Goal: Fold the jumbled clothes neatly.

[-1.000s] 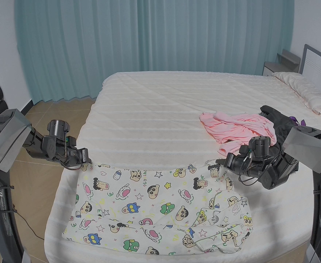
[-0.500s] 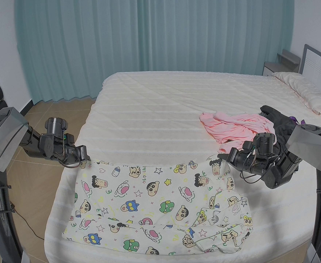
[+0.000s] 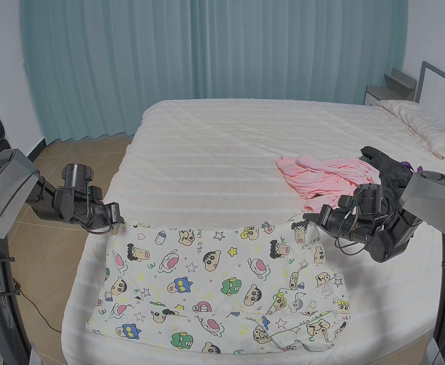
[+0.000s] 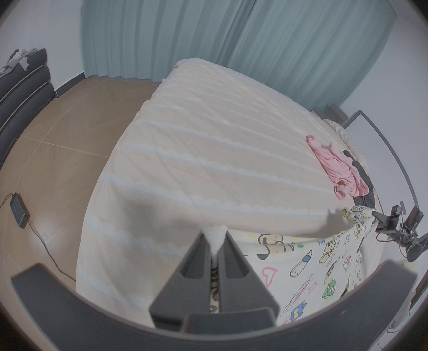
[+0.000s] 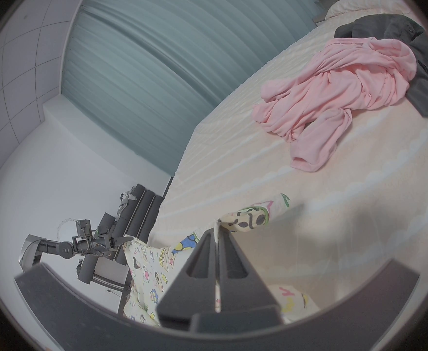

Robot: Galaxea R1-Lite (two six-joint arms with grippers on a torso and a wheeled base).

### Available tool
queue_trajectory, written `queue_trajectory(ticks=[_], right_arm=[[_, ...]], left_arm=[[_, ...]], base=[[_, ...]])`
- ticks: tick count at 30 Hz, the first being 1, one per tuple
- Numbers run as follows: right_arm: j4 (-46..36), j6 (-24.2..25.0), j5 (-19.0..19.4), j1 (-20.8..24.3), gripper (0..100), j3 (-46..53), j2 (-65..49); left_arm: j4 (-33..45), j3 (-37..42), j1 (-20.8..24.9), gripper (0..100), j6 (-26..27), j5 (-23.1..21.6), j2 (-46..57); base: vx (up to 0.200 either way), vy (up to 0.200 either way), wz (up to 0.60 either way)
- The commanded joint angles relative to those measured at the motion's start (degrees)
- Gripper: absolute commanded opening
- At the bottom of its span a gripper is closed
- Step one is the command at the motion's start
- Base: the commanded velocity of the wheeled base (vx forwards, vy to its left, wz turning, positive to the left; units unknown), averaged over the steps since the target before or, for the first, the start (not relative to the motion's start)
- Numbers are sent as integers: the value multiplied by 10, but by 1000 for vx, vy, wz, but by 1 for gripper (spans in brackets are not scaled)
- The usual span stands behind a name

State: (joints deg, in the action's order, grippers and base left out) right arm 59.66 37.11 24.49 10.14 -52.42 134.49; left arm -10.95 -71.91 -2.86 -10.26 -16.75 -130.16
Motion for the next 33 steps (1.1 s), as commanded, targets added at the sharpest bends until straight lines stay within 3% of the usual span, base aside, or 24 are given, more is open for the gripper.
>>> queue_trajectory(ticks=[1,8,18,33], right_arm=[[0,-4,13,1,0,39,-30],[30,-34,21,1,0,120,-63],[98,-120,33,7,0,284,-78],[182,-183,27,18,0,402,-10]], left_arm=[[0,33,2,0,12,-1,26],[-1,82,1,0,48,-2,61],[-4,210,-14,0,140,-6,98],[-43,323,-5,0,172,1,74]], base=[[0,0,0],[0,0,0],[0,0,0],[0,0,0]])
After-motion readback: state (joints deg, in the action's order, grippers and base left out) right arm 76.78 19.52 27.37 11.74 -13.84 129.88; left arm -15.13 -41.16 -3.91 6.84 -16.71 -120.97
